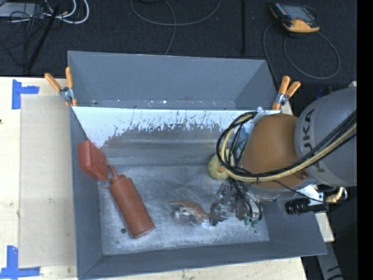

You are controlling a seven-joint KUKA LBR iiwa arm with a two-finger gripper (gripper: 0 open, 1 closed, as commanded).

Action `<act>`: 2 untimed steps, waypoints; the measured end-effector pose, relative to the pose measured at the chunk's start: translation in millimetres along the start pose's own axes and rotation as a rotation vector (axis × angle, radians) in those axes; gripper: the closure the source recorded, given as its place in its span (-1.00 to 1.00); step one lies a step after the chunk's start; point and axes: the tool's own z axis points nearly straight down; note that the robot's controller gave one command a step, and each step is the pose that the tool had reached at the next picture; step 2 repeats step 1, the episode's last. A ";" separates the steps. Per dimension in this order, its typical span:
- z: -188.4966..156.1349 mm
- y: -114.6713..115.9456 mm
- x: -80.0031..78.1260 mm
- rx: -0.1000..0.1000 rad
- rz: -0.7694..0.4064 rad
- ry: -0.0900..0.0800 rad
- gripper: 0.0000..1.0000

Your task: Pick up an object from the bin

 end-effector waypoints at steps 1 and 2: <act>-12.3 0.2 -0.6 -0.001 0.000 -0.003 1.00; -12.3 0.2 -0.6 -0.001 0.000 -0.003 1.00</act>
Offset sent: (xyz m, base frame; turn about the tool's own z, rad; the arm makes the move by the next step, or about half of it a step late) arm 0.0002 0.0000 0.0014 0.0000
